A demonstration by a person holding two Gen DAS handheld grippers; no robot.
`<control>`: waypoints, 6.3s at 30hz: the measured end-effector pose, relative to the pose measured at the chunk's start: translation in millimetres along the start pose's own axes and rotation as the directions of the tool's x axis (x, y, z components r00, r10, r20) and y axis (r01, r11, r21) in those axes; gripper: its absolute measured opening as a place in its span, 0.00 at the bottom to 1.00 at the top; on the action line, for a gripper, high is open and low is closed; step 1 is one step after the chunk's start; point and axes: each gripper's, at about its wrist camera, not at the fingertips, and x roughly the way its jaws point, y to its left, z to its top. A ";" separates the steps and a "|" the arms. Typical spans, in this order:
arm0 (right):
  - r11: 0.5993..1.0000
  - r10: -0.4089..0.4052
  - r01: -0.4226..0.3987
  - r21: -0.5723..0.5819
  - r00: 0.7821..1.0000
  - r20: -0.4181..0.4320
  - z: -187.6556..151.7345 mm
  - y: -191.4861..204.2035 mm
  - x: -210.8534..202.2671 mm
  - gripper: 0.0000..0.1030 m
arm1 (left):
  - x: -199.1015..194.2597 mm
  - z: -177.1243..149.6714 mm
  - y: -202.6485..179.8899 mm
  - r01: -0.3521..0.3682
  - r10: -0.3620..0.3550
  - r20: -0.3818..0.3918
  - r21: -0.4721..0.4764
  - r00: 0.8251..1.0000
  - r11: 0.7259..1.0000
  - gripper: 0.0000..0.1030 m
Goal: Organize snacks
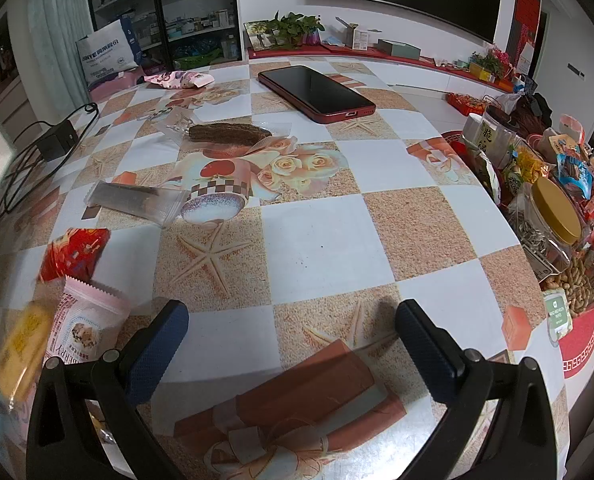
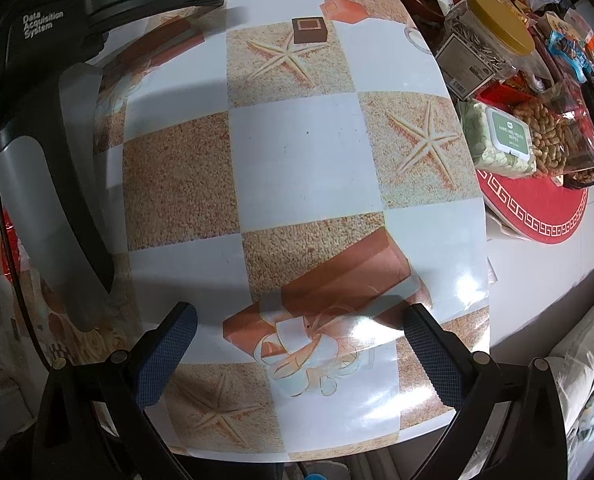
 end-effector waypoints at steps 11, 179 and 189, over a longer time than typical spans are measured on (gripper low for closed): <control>1.000 0.000 0.001 0.008 1.000 -0.020 4.2 2.1 0.4 1.00 | -0.1 -0.1 0.1 0.000 0.000 0.000 0.000 1.000 1.000 1.00; 0.991 0.126 -0.131 -0.037 0.985 -0.118 100.1 114.4 -62.4 0.27 | -74.5 -49.7 278.2 0.072 -0.086 -0.598 -0.048 0.797 0.996 0.24; 0.969 0.171 -0.187 -0.159 0.979 -0.107 91.5 166.5 -89.4 0.27 | -134.5 -42.4 318.7 0.045 -0.089 -0.523 -0.096 0.848 0.994 0.24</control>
